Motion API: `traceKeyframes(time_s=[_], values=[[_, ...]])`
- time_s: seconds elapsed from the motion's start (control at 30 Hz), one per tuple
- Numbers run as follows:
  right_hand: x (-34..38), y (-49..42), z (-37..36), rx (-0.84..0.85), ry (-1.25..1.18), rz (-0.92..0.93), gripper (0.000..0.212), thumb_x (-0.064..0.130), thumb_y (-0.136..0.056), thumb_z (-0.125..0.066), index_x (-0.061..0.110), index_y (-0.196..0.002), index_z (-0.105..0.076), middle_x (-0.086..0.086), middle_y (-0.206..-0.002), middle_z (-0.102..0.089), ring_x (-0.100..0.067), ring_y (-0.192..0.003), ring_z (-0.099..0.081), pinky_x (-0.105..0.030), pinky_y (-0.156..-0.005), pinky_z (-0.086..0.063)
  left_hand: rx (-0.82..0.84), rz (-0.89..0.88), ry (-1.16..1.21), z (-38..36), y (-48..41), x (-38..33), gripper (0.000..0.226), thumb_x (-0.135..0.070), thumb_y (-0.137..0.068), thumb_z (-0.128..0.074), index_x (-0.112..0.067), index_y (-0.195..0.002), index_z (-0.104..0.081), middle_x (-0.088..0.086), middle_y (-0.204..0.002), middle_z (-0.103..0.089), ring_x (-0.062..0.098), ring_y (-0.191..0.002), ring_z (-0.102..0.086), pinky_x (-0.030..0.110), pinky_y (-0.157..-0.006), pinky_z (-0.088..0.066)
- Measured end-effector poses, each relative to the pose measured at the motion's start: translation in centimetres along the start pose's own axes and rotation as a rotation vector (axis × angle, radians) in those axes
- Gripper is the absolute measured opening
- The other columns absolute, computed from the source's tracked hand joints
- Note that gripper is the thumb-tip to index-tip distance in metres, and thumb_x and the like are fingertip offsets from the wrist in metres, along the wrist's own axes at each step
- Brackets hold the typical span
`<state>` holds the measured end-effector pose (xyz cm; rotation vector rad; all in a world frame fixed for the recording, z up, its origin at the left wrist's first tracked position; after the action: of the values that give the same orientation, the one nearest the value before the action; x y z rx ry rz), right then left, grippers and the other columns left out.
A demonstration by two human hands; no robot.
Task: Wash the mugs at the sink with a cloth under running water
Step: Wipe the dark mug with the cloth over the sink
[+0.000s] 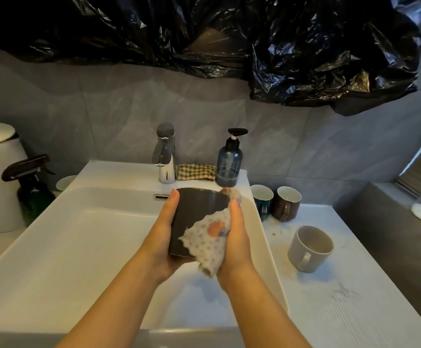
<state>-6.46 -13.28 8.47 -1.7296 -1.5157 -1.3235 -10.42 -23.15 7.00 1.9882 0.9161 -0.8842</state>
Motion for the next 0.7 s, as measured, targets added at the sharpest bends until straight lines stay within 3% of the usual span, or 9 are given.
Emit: traceKeyframes(time_s=[0.07,0.2,0.3,0.37,0.4,0.47,0.5,0.6,0.7], values=[[-0.9,0.4,0.0,-0.032,0.005,0.127,0.064,0.067,-0.074,-0.050,0.034,-0.129,-0.049,-0.004,-0.124,-0.060,-0.022,-0.109,-0.059,-0.046,-0.099,-0.046,-0.056,-0.008,-0.101,0.2,-0.1,-0.2,0.081,-0.076,-0.065,-0.046,-0.018,-0.120,-0.062,0.012,-0.110,-0.070,0.030,-0.105,-0.064,0.045,-0.088,-0.051],[-0.6,0.4,0.1,-0.039,0.088,0.281,0.030,0.053,-0.085,-0.041,0.053,-0.115,-0.043,0.002,-0.129,-0.056,-0.016,-0.113,-0.058,-0.042,-0.100,-0.047,-0.214,-0.168,-0.403,0.0,-0.1,-0.9,0.073,-0.079,-0.074,-0.034,-0.033,-0.128,-0.051,0.002,-0.119,-0.064,0.022,-0.107,-0.061,0.043,-0.092,-0.050],[-0.8,0.4,-0.1,-0.056,0.188,0.376,0.026,0.046,-0.093,-0.041,0.057,-0.117,-0.036,0.002,-0.135,-0.050,-0.010,-0.115,-0.054,-0.030,-0.096,-0.048,-0.188,-0.281,-0.435,-0.8,0.2,-1.1,0.084,-0.079,-0.056,-0.053,-0.036,-0.127,-0.044,0.002,-0.116,-0.062,0.023,-0.107,-0.060,0.045,-0.088,-0.052],[-1.8,0.9,-0.6,-0.018,0.309,0.434,0.035,0.052,-0.091,-0.043,0.071,-0.116,-0.027,0.013,-0.148,-0.031,-0.010,-0.130,-0.041,-0.036,-0.104,-0.043,-0.129,-0.219,-0.298,-0.7,0.1,-1.2,0.081,-0.066,-0.052,-0.065,-0.026,-0.120,-0.051,0.008,-0.108,-0.066,0.026,-0.096,-0.066,0.040,-0.074,-0.055],[-2.6,1.2,-0.8,0.019,0.382,0.453,0.041,0.058,-0.085,-0.040,0.078,-0.115,-0.019,0.026,-0.150,-0.015,-0.007,-0.137,-0.029,-0.038,-0.109,-0.038,-0.099,-0.139,-0.213,-0.4,-0.1,-1.1,0.083,-0.065,-0.048,-0.069,-0.023,-0.118,-0.054,0.011,-0.107,-0.068,0.028,-0.094,-0.068,0.038,-0.071,-0.055],[-3.7,2.0,-0.9,0.048,0.584,0.492,0.046,0.068,-0.077,-0.031,0.084,-0.112,-0.006,0.048,-0.137,0.008,0.003,-0.140,-0.011,-0.037,-0.115,-0.029,-0.054,0.018,-0.112,0.2,-0.1,-0.8,0.092,-0.067,-0.044,-0.072,-0.020,-0.122,-0.057,0.015,-0.109,-0.069,0.032,-0.094,-0.069,0.038,-0.071,-0.055],[-3.9,1.8,-0.7,0.044,0.638,0.520,0.046,0.070,-0.074,-0.027,0.084,-0.111,-0.004,0.049,-0.136,0.010,0.007,-0.139,-0.008,-0.036,-0.116,-0.026,-0.046,0.040,-0.090,0.3,0.0,-0.7,0.092,-0.066,-0.046,-0.071,-0.018,-0.124,-0.057,0.016,-0.109,-0.069,0.032,-0.094,-0.069,0.038,-0.070,-0.055],[-1.6,-0.1,-0.3,0.013,0.513,0.519,0.045,0.063,-0.082,-0.034,0.068,-0.124,-0.020,0.023,-0.150,-0.018,0.006,-0.135,-0.024,-0.034,-0.115,-0.028,-0.027,0.028,-0.058,0.6,0.2,0.2,0.083,-0.059,-0.053,-0.066,-0.014,-0.123,-0.059,0.017,-0.108,-0.070,0.032,-0.094,-0.068,0.041,-0.073,-0.055],[0.2,-2.1,0.4,0.050,0.240,0.164,0.044,0.051,-0.095,-0.036,0.030,-0.133,-0.042,-0.004,-0.125,-0.056,-0.016,-0.113,-0.053,-0.033,-0.096,-0.044,-0.012,-0.012,0.001,0.3,0.8,0.5,0.080,-0.057,-0.052,-0.064,-0.011,-0.117,-0.062,0.015,-0.105,-0.071,0.032,-0.098,-0.066,0.045,-0.083,-0.052]])
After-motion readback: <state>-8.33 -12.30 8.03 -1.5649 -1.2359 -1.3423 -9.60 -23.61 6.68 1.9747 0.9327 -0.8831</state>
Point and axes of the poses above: each hand's wrist, its own y-axis away from the middle knuckle, its own z-axis out of the back of the hand, x = y × z, the point moved 3 cm from there along -y, towards the middle knuckle
